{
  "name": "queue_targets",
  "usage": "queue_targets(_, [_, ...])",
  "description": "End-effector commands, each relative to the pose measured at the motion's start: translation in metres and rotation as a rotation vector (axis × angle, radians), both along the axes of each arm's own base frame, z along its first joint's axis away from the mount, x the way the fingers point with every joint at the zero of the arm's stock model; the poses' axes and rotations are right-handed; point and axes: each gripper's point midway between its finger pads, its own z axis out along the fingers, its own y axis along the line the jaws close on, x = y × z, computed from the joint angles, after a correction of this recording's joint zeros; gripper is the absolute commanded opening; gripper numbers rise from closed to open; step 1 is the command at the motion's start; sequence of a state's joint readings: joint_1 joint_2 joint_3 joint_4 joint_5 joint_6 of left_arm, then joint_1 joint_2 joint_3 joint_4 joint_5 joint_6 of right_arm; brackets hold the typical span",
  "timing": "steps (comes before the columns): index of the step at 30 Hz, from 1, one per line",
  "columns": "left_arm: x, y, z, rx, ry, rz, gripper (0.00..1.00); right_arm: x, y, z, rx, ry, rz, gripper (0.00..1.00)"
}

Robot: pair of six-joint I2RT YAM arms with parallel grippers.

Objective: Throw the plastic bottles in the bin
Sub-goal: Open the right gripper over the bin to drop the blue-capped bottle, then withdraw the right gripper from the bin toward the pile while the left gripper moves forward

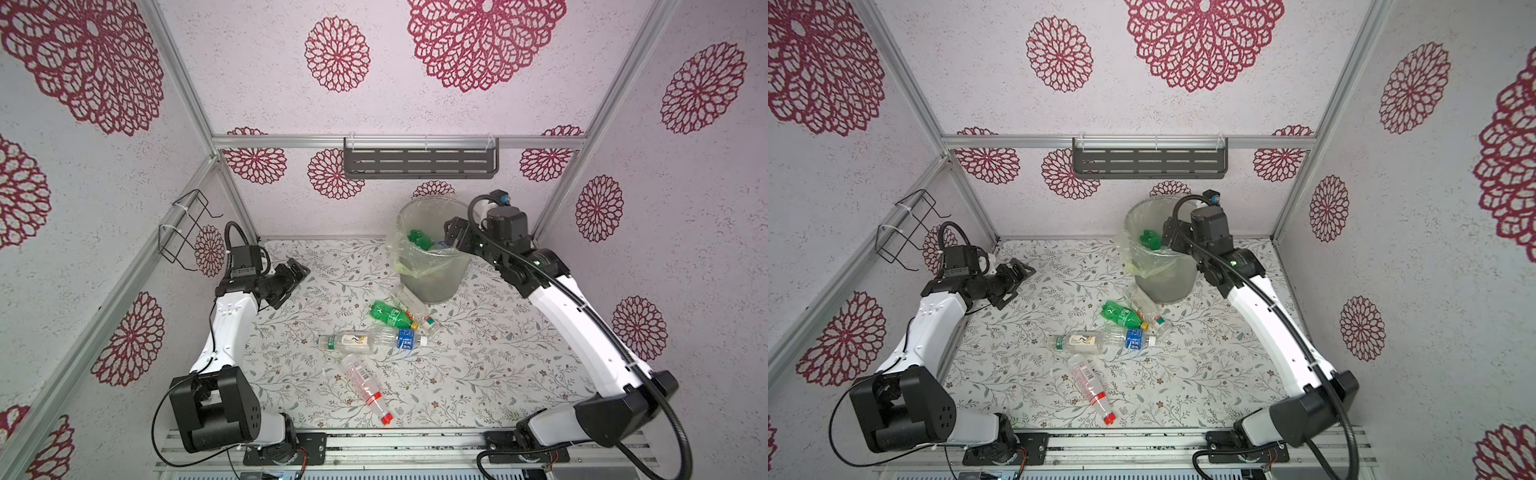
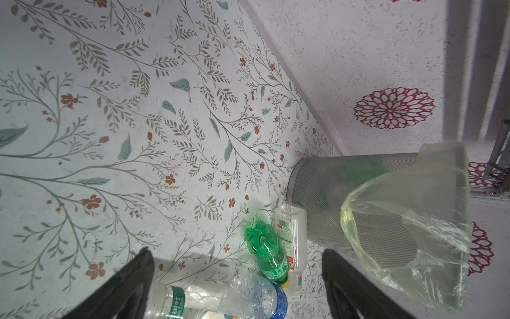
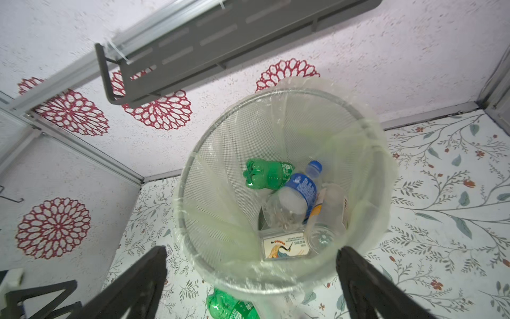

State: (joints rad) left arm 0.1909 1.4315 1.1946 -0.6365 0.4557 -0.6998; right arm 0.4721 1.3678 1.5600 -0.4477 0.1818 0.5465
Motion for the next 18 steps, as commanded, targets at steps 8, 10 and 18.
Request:
queue_targets(8, [0.002,0.006,0.003,0.011,-0.02,0.016,0.97,-0.042,-0.029,-0.042,0.033,0.004,-0.051,0.99])
queue_targets(10, [0.003,0.006,0.001,0.012,-0.016,0.018,0.97,-0.049,-0.033,-0.057,0.033,0.033,-0.062,0.99])
queue_targets(18, [0.0,0.02,0.0,0.057,0.007,0.051,0.97,-0.069,-0.046,-0.117,0.039,0.129,-0.104,0.99])
